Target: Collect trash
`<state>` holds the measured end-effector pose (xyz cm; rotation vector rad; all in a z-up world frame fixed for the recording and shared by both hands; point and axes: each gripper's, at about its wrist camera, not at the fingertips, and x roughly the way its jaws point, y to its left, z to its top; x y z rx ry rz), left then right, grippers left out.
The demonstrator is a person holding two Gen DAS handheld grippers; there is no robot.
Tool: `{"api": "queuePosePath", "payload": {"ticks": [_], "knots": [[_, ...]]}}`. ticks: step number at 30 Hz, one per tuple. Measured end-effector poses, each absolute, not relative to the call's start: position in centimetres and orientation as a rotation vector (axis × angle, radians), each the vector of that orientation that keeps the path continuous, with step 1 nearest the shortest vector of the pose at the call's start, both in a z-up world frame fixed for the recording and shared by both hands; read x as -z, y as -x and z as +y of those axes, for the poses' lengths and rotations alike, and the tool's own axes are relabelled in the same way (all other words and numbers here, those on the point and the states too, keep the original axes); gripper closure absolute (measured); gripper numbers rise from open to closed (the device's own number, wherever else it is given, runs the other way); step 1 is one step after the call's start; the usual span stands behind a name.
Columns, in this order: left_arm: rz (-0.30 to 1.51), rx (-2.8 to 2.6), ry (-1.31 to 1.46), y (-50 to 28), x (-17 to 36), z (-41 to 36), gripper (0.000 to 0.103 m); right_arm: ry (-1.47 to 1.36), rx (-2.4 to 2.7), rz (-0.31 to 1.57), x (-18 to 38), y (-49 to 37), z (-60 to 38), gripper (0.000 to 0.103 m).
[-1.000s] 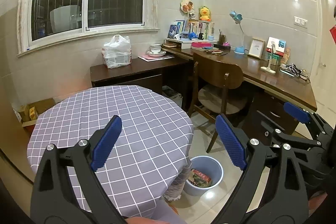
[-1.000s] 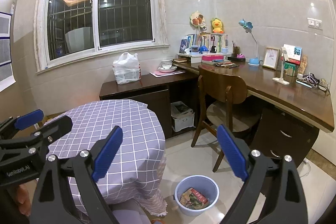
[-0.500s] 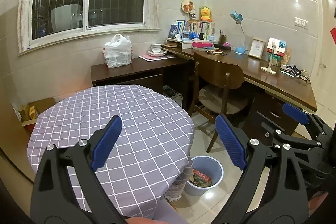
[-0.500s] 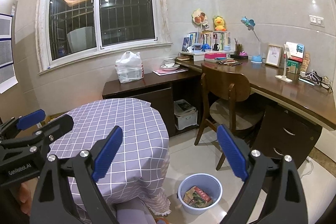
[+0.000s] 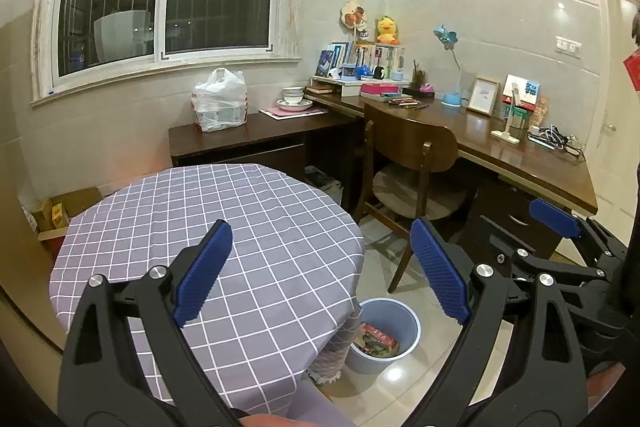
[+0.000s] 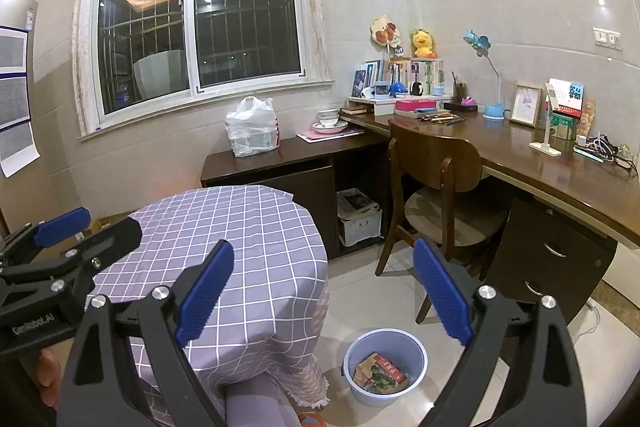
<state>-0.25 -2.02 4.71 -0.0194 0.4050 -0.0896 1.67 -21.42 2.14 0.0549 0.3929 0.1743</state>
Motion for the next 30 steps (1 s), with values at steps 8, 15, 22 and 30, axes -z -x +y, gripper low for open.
{"api": "queuePosePath", "payload": {"ticks": [8,15,22,30], "knots": [[0.403,0.091,0.015,0.38,-4.54,-2.07,0.014,-0.053,-0.172,0.391,-2.01,-1.29,-21.35,0.013],[0.406,0.092,0.016,0.19,-4.37,-1.95,0.014,-0.058,-0.177,0.402,-1.67,-1.20,-21.31,0.013],[0.408,0.087,0.017,0.35,-4.14,-1.84,0.014,-0.059,-0.181,0.404,-1.65,-1.22,-21.34,0.013],[0.404,0.079,0.014,0.49,-4.28,-1.87,0.014,-0.058,-0.189,0.402,-1.45,-1.26,-21.40,0.013]]}}
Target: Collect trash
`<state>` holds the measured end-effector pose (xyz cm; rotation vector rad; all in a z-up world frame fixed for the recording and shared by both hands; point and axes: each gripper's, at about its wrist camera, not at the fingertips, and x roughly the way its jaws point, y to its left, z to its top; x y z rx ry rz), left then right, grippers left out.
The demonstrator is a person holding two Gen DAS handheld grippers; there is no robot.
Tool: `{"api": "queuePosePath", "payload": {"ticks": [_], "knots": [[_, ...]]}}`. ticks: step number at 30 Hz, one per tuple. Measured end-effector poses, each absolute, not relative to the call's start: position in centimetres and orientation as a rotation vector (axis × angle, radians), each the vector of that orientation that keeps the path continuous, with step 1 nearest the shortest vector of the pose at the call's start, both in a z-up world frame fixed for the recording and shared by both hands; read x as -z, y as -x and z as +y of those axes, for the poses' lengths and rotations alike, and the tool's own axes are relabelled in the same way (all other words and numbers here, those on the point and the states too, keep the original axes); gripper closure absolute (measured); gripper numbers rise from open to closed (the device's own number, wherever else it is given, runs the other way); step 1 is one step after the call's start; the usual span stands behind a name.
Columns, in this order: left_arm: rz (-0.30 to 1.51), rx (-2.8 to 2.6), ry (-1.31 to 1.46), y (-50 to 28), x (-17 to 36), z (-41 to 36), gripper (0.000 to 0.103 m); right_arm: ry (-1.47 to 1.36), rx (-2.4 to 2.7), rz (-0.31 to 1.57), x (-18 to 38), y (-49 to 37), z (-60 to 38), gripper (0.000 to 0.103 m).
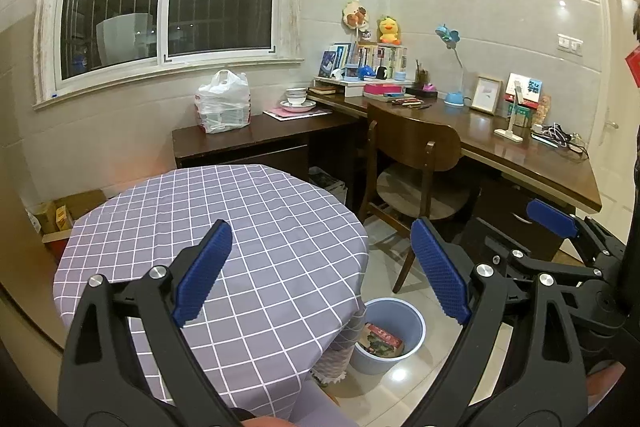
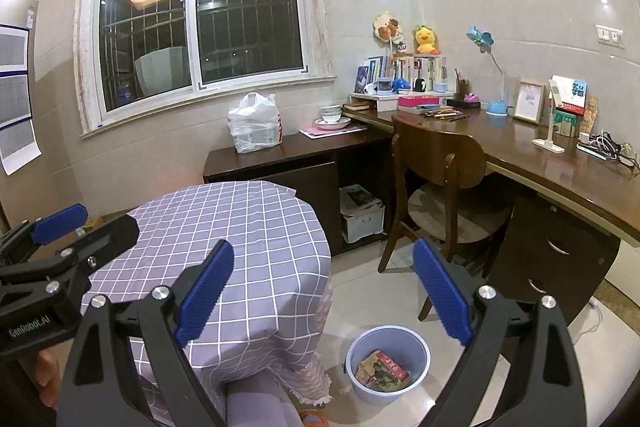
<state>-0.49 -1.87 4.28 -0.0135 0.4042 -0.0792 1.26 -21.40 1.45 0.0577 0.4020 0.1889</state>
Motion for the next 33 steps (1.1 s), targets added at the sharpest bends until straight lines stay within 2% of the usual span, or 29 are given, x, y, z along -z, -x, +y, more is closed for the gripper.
{"api": "queuePosePath", "payload": {"ticks": [33], "knots": [[0.414,0.081,0.013,0.63,-4.57,-2.03,0.014,-0.043,-0.197,0.410,-1.39,-1.47,-20.74,0.013]]}}
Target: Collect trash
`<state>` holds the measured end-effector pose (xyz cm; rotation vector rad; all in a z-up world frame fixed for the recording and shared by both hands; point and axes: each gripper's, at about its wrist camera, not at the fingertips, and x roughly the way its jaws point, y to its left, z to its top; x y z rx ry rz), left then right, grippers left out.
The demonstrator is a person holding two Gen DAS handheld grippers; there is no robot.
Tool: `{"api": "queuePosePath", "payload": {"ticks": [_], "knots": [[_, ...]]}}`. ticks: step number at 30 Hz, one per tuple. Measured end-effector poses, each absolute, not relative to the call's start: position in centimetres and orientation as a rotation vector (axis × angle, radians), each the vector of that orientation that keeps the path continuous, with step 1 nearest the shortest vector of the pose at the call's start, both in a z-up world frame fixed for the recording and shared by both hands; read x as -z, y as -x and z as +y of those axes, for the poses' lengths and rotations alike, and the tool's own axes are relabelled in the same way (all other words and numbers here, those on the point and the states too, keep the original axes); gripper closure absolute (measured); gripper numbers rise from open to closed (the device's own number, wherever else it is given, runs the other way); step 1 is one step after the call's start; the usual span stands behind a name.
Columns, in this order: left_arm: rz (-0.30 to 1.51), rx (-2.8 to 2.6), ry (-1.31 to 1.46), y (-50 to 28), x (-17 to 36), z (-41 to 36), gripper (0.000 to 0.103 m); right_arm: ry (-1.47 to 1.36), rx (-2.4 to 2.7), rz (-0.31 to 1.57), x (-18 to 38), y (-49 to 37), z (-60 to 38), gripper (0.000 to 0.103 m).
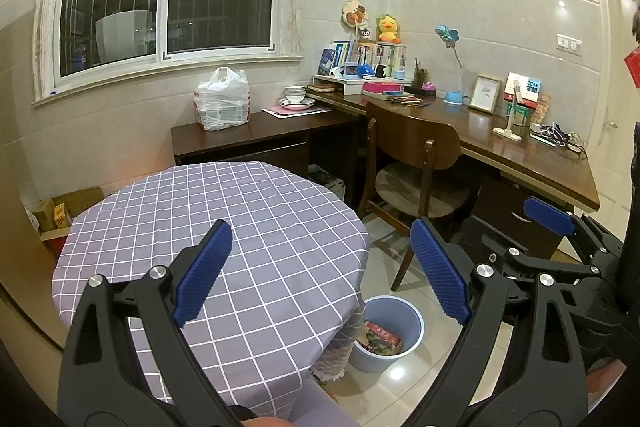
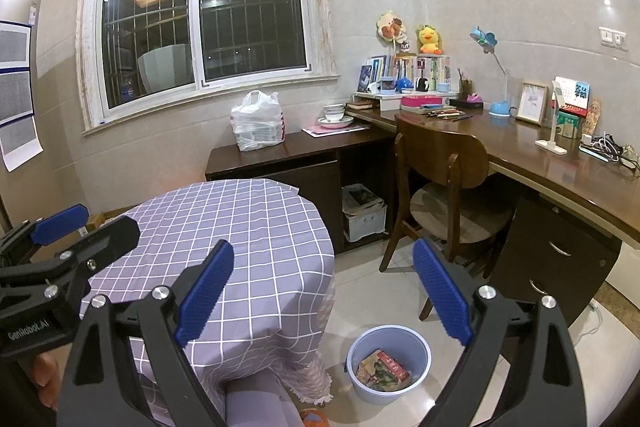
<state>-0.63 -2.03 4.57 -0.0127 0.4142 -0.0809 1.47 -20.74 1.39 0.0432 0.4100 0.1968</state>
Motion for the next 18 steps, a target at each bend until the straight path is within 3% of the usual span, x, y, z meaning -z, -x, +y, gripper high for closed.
{"api": "queuePosePath", "payload": {"ticks": [18], "knots": [[0.414,0.084,0.018,0.80,-4.65,-1.93,0.014,-0.036,-0.198,0.408,-1.37,-1.09,-20.97,0.013]]}}
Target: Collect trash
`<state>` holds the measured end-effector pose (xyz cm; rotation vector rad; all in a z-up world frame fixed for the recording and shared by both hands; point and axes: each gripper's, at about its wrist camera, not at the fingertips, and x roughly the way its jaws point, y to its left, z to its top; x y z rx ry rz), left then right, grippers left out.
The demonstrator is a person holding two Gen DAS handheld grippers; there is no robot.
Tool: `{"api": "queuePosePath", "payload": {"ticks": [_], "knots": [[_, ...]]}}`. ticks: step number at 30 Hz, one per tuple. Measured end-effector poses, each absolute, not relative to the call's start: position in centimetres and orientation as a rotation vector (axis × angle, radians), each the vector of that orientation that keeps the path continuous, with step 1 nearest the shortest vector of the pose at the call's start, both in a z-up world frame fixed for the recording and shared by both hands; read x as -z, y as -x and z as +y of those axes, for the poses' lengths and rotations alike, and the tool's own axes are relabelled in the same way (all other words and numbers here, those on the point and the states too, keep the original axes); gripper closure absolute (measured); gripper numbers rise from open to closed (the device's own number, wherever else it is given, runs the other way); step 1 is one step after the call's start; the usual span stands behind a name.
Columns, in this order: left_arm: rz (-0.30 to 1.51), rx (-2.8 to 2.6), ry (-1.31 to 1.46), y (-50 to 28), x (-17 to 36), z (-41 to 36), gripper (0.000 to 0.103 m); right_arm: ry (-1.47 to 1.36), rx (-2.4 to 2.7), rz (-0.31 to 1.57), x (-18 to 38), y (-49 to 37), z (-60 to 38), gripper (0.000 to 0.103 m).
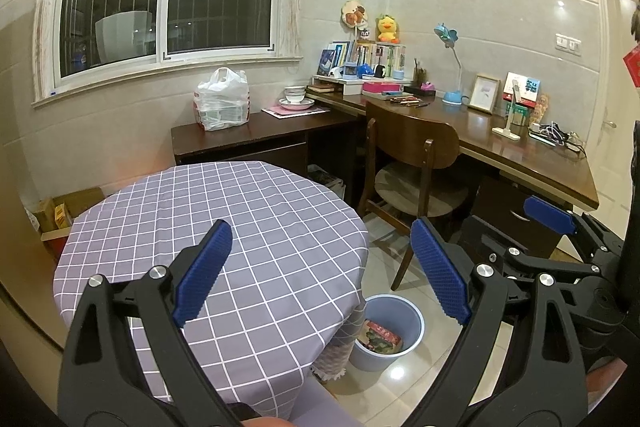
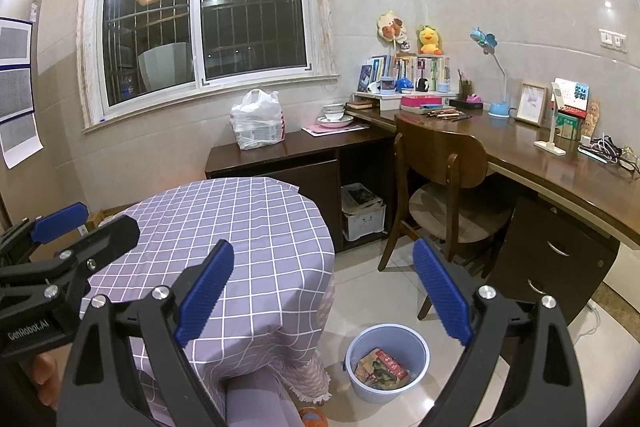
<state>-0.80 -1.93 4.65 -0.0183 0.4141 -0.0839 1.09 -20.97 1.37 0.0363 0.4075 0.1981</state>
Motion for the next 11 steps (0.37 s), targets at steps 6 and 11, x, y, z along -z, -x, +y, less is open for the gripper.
{"api": "queuePosePath", "payload": {"ticks": [6,11], "knots": [[0.419,0.073,0.021,0.80,-4.64,-1.84,0.010,-0.038,-0.195,0.406,-1.34,-1.00,-20.98,0.013],[0.436,0.074,0.038,0.36,-4.42,-1.44,0.009,-0.042,-0.196,0.413,-1.38,-1.04,-20.89,0.013]]}}
